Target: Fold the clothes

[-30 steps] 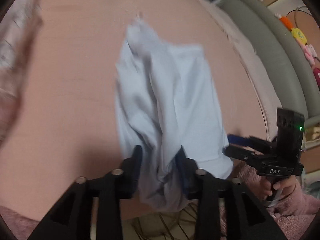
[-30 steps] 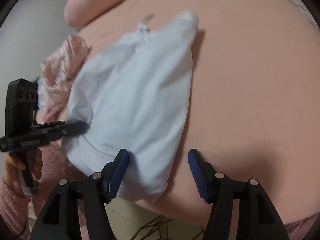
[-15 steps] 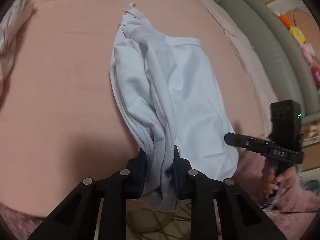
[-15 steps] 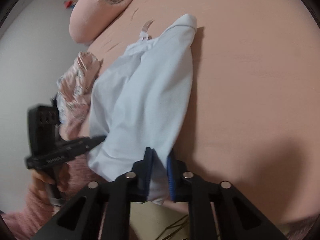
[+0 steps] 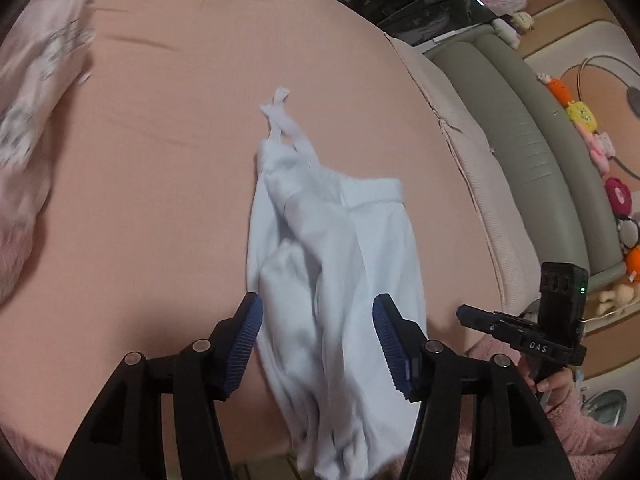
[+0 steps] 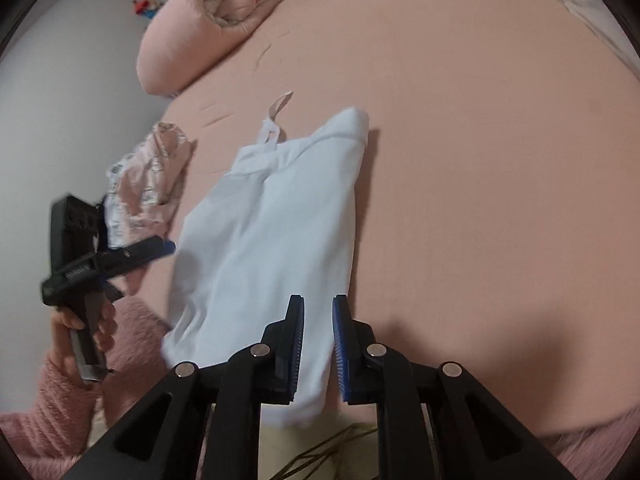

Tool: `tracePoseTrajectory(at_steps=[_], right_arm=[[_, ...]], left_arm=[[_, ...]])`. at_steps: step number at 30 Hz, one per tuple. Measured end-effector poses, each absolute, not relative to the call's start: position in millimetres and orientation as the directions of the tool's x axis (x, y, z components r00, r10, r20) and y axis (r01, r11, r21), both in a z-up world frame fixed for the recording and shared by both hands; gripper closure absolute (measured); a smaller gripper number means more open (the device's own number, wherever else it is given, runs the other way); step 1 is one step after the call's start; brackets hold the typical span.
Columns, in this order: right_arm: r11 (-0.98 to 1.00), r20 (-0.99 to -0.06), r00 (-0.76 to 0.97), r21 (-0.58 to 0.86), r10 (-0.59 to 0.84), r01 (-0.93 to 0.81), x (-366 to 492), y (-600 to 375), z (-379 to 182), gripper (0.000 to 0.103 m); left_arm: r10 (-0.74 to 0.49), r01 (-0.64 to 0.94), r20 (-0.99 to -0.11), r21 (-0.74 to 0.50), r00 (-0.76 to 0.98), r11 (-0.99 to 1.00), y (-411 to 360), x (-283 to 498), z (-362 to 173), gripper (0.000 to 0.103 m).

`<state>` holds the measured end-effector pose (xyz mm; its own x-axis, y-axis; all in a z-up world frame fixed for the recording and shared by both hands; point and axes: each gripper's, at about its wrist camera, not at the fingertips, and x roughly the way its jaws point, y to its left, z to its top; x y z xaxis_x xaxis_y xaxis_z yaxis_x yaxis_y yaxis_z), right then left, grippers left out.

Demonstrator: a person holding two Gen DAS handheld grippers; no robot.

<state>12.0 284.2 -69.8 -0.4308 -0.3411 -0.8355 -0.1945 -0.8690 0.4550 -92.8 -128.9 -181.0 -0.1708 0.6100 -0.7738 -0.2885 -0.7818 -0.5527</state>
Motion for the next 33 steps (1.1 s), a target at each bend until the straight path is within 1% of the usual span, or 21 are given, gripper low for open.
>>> tracePoseTrajectory(at_steps=[3,4,5,6,7,8,9,11,13,16,17,18,19,20,21,23,25,28,29,32,33], right_arm=[[-0.873,-0.852,-0.409,0.438,-0.328,-0.213,-4.4,277.5,-77.8,0.089],[-0.872,-0.855,-0.4,0.438,-0.329,-0.218,-7.8,276.6,-80.9,0.089],[-0.87,-0.857,-0.393,0.44,-0.333,-0.222,-6.7,276.9,-83.2,0.089],[-0.868,-0.857,-0.39,0.444,-0.338,-0.222,-5.4,273.9,-84.5,0.089],[-0.866,-0.856,-0.386,0.447,-0.343,-0.223,-3.5,272.3,-86.0,0.089],[-0.865,-0.858,-0.382,0.447,-0.344,-0.225,-1.1,273.7,-87.4,0.089],[-0.867,-0.859,-0.385,0.443,-0.339,-0.226,0.5,274.5,-87.6,0.089],[-0.873,-0.85,-0.416,0.437,-0.324,-0.214,5.4,276.8,-82.2,0.089],[-0.877,-0.837,-0.446,0.437,-0.317,-0.198,5.6,279.1,-75.5,0.089],[-0.888,-0.844,-0.444,0.417,-0.301,-0.192,-6.1,276.8,-78.8,0.089],[-0.894,-0.857,-0.424,0.403,-0.292,-0.198,-10.9,276.6,-84.8,0.089],[-0.897,-0.874,-0.393,0.387,-0.284,-0.213,-15.6,277.1,-93.7,0.089],[-0.899,-0.889,-0.362,0.375,-0.279,-0.227,-19.7,277.9,-102.3,0.089],[-0.896,-0.894,-0.347,0.376,-0.283,-0.238,-21.1,279.3,-106.9,0.089],[-0.889,-0.884,-0.366,0.392,-0.292,-0.236,-20.0,281.3,-104.1,0.089],[-0.877,-0.861,-0.405,0.421,-0.307,-0.231,-18.4,285.0,-97.7,0.089],[-0.892,-0.86,-0.425,0.399,-0.284,-0.212,-28.0,284.8,-89.9,0.089],[-0.921,-0.873,-0.429,0.34,-0.234,-0.189,-50.3,281.1,-85.2,0.089],[-0.926,-0.875,-0.426,0.332,-0.231,-0.179,-59.5,277.7,-87.6,0.089],[-0.954,-0.909,-0.354,0.277,-0.221,-0.118,-77.6,266.5,-105.3,0.089],[-0.964,-0.919,-0.338,0.248,-0.201,-0.1,-78.9,265.4,-111.0,0.09]], left_arm=[[0.585,-0.335,-0.797,-0.516,-0.15,-0.789,-108.6,-112.7,-191.2,0.049],[0.569,-0.364,-0.809,-0.49,-0.149,-0.792,-104.3,-116.3,-196.1,0.052],[0.551,-0.395,-0.821,-0.461,-0.152,-0.795,-100.6,-120.3,-200.6,0.076],[0.527,-0.433,-0.835,-0.421,-0.158,-0.797,-94.3,-121.3,-202.3,0.087],[0.511,-0.467,-0.843,-0.388,-0.169,-0.795,-89.6,-121.1,-200.7,0.087],[0.499,-0.498,-0.847,-0.358,-0.183,-0.79,-86.2,-120.9,-198.3,0.092],[0.503,-0.545,-0.836,-0.323,-0.219,-0.774,-84.4,-115.6,-187.7,0.094],[0.529,-0.643,-0.792,-0.239,-0.304,-0.728,-82.2,-100.5,-159.0,0.094],[0.521,-0.684,-0.79,-0.185,-0.323,-0.705,-83.3,-96.1,-149.9,0.094],[0.48,-0.587,-0.864,-0.311,-0.154,-0.747,-101.3,-122.6,-190.6,0.089],[0.462,-0.531,-0.88,-0.34,-0.112,-0.776,-111.0,-129.8,-204.4,0.081],[0.445,-0.472,-0.893,-0.364,-0.068,-0.803,-120.7,-137.0,-218.1,0.077],[0.46,-0.444,-0.885,-0.384,-0.072,-0.809,-129.2,-137.7,-216.0,0.077],[0.459,-0.452,-0.88,-0.362,-0.122,-0.815,-134.8,-133.3,-203.0,0.072],[0.439,-0.476,-0.878,-0.31,-0.188,-0.823,-137.8,-127.4,-188.3,0.065],[0.406,-0.518,-0.858,-0.203,-0.315,-0.831,-141.7,-116.6,-160.9,0.062],[0.43,-0.572,-0.827,-0.168,-0.362,-0.803,-135.3,-116.0,-149.3,0.062],[0.497,-0.664,-0.813,-0.194,-0.303,-0.722,-114.3,-120.7,-159.9,0.062],[0.476,-0.694,-0.833,-0.167,-0.28,-0.7,-105.6,-121.6,-171.9,0.062],[0.35,-0.784,-0.909,-0.044,-0.225,-0.619,-76.2,-124.5,-216.5,0.06],[0.353,-0.8,-0.913,-0.051,-0.206,-0.598,-81.1,-128.2,-219.4,0.06]])
